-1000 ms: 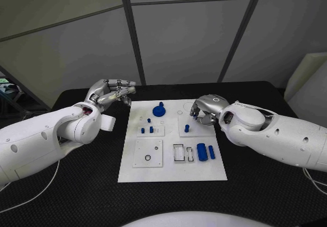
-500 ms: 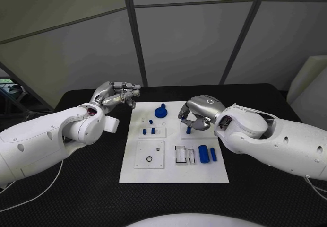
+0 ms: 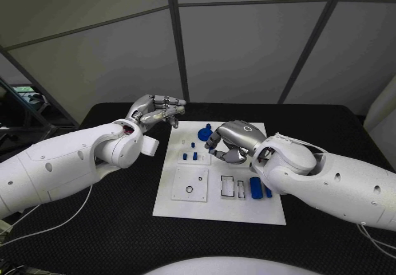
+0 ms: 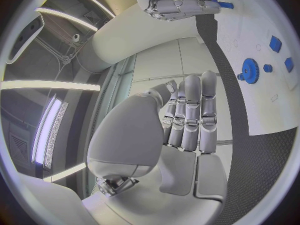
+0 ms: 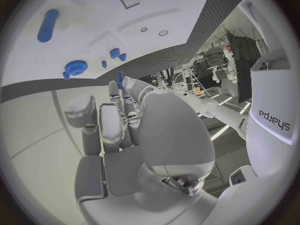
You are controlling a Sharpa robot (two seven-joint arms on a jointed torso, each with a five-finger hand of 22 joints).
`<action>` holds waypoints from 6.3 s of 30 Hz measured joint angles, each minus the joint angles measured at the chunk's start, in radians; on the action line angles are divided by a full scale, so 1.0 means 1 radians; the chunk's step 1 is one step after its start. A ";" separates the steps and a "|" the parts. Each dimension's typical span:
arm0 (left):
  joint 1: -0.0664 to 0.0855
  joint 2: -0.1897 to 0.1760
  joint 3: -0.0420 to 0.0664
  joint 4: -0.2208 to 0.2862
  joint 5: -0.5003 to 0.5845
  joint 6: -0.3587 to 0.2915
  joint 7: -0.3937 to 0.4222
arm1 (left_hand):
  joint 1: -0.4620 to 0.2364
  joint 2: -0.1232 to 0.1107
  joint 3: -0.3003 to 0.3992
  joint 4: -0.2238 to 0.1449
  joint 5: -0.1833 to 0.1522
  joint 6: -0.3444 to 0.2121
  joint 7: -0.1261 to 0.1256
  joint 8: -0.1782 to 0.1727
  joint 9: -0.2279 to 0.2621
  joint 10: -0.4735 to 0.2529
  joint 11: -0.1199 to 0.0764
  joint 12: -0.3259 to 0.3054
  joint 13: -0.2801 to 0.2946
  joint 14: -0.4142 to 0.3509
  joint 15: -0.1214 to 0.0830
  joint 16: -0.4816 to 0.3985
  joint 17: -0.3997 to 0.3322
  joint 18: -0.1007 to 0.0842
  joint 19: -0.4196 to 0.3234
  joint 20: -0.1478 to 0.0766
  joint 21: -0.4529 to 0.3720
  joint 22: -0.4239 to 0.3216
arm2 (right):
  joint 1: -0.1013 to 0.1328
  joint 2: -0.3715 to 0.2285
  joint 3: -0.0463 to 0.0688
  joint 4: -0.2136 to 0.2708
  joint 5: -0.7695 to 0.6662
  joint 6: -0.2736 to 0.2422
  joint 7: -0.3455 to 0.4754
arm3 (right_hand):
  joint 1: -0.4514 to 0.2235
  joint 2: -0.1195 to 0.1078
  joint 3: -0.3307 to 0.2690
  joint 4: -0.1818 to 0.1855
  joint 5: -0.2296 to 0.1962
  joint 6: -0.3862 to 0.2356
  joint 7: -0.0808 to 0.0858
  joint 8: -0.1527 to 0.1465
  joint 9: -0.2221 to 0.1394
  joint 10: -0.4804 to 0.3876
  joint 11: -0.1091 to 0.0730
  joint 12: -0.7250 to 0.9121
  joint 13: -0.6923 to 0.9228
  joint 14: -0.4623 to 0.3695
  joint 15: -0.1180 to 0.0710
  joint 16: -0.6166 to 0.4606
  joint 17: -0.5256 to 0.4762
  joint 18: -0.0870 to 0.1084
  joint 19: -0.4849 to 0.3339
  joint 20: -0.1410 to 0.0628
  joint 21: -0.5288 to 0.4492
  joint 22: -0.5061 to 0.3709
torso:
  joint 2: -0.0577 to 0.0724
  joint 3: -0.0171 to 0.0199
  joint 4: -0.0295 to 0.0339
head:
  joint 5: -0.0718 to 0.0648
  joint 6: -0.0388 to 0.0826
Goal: Assemble the parts on the task board
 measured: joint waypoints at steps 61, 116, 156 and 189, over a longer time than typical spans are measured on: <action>0.005 0.040 0.000 -0.021 -0.004 -0.035 0.028 | 0.000 0.000 -0.003 -0.003 0.004 0.000 0.000 0.000 0.000 0.000 0.000 0.004 0.000 0.000 0.000 0.000 -0.001 0.000 0.000 0.000 0.000 0.000 | -0.111 0.083 -0.050 -0.094 0.018 -0.007 0.057 | -0.004 -0.004 0.002 -0.002 0.007 -0.004 0.003 0.000 0.002 -0.004 0.004 -0.004 0.002 0.000 0.000 0.008 0.007 0.000 0.000 0.000 0.008 0.010 | 0.000 0.0008 -0.0021 | 0.130 -0.069; 0.007 0.042 0.000 -0.032 -0.005 -0.015 0.006 | 0.000 0.000 -0.003 -0.003 0.004 -0.004 0.004 0.000 0.000 -0.006 0.001 0.004 0.000 0.000 0.000 0.000 -0.003 0.000 0.000 0.000 0.000 0.000 | -0.112 0.040 -0.052 -0.020 -0.007 -0.064 0.028 | -0.063 -0.045 -0.040 0.007 0.013 -0.120 0.031 -0.036 -0.015 -0.202 0.051 -0.033 -0.030 0.000 0.033 -0.005 -0.047 0.001 -0.060 0.041 -0.052 -0.069 | -0.002 0.0023 -0.0033 | 0.133 -0.069; 0.006 0.041 -0.006 -0.045 -0.005 -0.009 0.005 | 0.000 0.000 0.000 -0.005 0.004 -0.004 0.003 0.000 -0.001 -0.005 0.001 0.004 0.000 0.000 0.000 0.000 -0.004 0.000 0.000 0.000 0.000 0.000 | -0.023 -0.129 0.050 -0.035 0.049 0.210 -0.042 | -0.059 -0.040 -0.213 0.028 0.026 -0.169 -0.002 -0.031 -0.017 -0.275 0.035 0.060 -0.027 0.000 0.032 -0.010 -0.088 0.000 -0.063 0.037 -0.075 -0.101 | -0.004 -0.0002 -0.0101 | 0.047 -0.025; 0.006 0.038 -0.006 -0.043 -0.006 -0.008 0.006 | 0.000 0.000 0.000 -0.005 0.004 -0.003 0.003 0.000 -0.001 -0.005 0.001 0.009 0.000 0.000 0.000 0.000 -0.004 0.000 0.000 0.000 0.000 0.000 | -0.023 -0.078 0.050 -0.083 0.010 0.267 -0.073 | -0.030 0.010 -0.138 0.056 -0.005 -0.095 0.002 -0.020 -0.006 -0.122 0.010 0.094 -0.027 0.000 0.018 0.025 -0.036 0.000 -0.005 0.012 -0.001 0.001 | -0.005 -0.0001 -0.0108 | 0.056 -0.038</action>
